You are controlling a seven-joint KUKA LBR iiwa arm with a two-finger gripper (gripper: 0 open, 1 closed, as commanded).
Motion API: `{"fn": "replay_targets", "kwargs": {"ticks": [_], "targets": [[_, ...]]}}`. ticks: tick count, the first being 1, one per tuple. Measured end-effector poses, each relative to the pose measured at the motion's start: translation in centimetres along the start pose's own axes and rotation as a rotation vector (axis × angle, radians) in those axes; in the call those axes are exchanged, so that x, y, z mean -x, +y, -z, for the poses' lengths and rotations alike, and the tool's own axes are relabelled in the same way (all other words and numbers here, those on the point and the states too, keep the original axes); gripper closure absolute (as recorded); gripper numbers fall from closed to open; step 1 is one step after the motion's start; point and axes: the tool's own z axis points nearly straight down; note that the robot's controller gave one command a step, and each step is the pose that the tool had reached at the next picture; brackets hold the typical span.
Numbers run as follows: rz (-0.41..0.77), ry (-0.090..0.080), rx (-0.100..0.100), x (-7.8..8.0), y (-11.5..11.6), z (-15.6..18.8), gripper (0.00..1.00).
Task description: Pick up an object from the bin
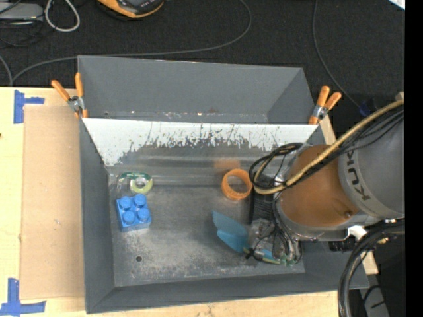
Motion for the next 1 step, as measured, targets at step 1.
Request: {"fn": "replay_targets", "kwargs": {"ticks": [1], "targets": [[0.002, 0.007, -0.003, -0.2, -0.07, 3.51, 1.0]]}}
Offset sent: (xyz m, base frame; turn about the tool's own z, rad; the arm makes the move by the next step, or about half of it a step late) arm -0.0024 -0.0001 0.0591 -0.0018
